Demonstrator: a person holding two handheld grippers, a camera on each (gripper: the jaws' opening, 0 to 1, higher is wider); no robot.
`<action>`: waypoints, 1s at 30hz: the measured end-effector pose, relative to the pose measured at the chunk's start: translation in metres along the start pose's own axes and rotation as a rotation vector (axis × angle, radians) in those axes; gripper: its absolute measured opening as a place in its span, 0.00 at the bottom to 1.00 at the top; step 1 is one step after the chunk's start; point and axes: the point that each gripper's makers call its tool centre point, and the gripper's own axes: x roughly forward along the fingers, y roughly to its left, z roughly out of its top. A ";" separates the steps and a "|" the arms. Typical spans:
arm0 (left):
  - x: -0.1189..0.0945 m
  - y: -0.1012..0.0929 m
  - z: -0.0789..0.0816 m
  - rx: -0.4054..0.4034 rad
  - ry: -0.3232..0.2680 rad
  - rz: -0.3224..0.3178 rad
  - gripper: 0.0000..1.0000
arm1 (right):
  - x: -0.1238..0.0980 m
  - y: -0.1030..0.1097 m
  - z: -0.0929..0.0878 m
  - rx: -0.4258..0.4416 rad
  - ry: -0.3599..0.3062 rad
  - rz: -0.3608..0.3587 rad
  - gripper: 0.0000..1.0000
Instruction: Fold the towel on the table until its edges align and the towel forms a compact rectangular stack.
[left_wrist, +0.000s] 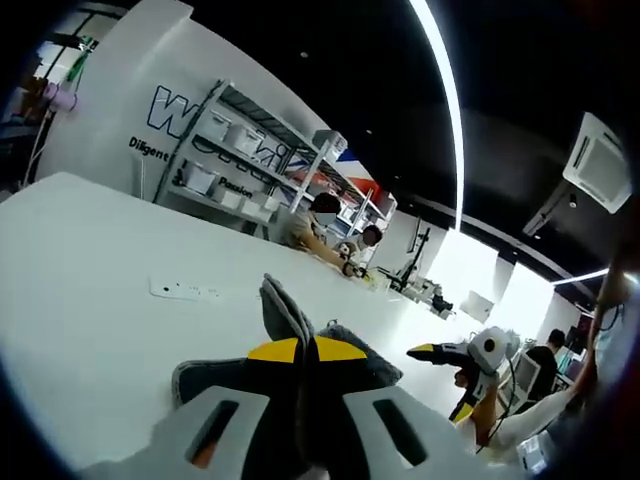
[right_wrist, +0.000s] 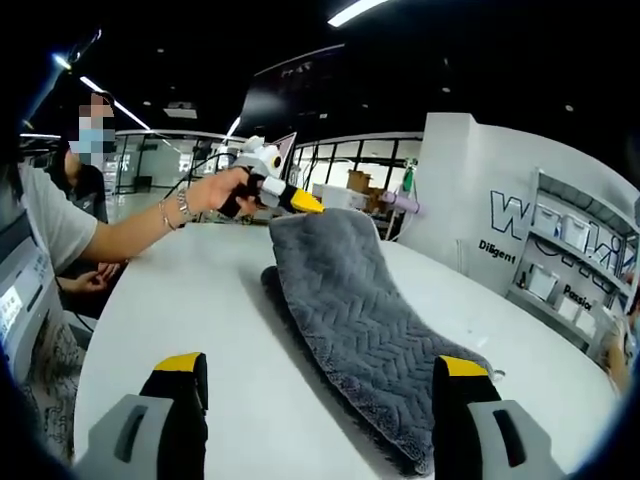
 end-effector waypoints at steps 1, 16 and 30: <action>0.001 0.002 -0.003 -0.001 0.007 0.006 0.05 | 0.000 0.000 -0.001 0.000 0.002 0.001 0.97; -0.007 0.063 -0.063 0.011 0.174 0.183 0.06 | 0.002 0.001 -0.004 0.000 0.014 0.007 0.97; -0.012 0.080 -0.088 0.069 0.255 0.220 0.06 | 0.005 0.002 -0.008 0.004 0.031 0.013 0.97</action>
